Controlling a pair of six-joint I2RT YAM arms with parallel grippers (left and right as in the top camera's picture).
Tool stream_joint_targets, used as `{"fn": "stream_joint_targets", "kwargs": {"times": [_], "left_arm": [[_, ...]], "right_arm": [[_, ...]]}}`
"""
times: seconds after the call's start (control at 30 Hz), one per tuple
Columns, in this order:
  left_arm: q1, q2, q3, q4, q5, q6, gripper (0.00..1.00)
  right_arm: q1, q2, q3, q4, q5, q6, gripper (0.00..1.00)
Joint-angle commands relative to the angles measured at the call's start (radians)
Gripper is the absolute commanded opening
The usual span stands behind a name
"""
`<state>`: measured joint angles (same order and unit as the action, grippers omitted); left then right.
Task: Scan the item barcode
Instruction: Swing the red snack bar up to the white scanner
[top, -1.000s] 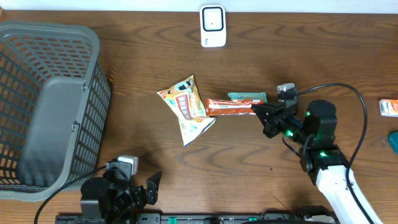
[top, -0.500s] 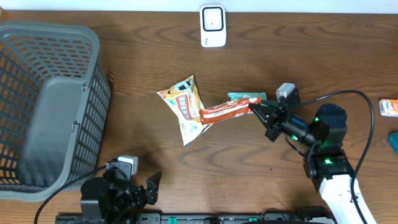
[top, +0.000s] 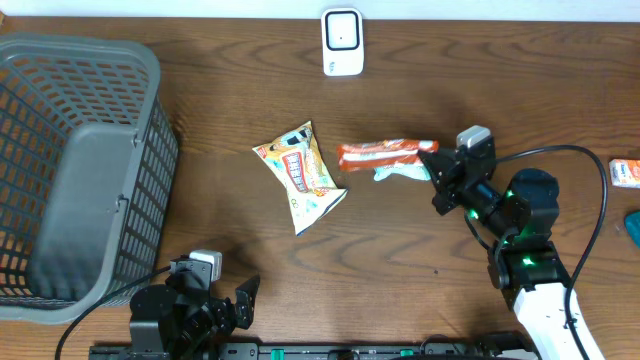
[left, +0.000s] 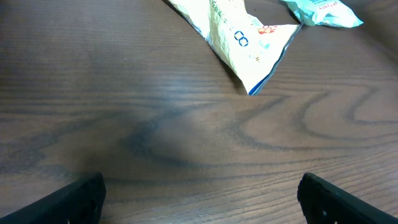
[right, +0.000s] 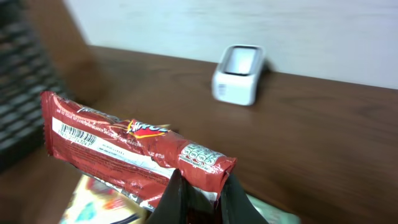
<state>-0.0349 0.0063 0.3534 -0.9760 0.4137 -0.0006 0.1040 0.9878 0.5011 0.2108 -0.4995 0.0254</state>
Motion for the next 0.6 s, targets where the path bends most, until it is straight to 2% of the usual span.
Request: {"fn": "stream_joint_targets", "kwargs": {"times": [0.0, 0.17, 0.23, 0.33, 0.47, 0.57], "left_arm": [[-0.004, -0.002, 0.0, -0.012, 0.009, -0.001, 0.99], [-0.004, -0.002, 0.0, -0.012, 0.009, -0.001, 0.99], [-0.004, -0.002, 0.0, -0.012, 0.009, -0.001, 0.99], [-0.004, -0.002, 0.0, -0.012, 0.009, -0.001, 0.99], [-0.004, -0.002, 0.0, -0.012, 0.009, -0.001, 0.99], [-0.004, -0.002, 0.0, -0.012, 0.009, -0.001, 0.98]], "right_arm": [[0.049, -0.008, 0.045, 0.0, 0.327, -0.061, 0.01], [0.138, 0.015, 0.091, 0.007, 0.544, -0.178, 0.01], [0.196, 0.055, 0.13, 0.048, 0.733, -0.255, 0.01], [0.25, 0.125, 0.172, 0.113, 0.881, -0.367, 0.01], [0.311, 0.265, 0.241, 0.194, 0.993, -0.521, 0.01], [0.364, 0.447, 0.324, 0.365, 1.163, -0.718, 0.01]]}}
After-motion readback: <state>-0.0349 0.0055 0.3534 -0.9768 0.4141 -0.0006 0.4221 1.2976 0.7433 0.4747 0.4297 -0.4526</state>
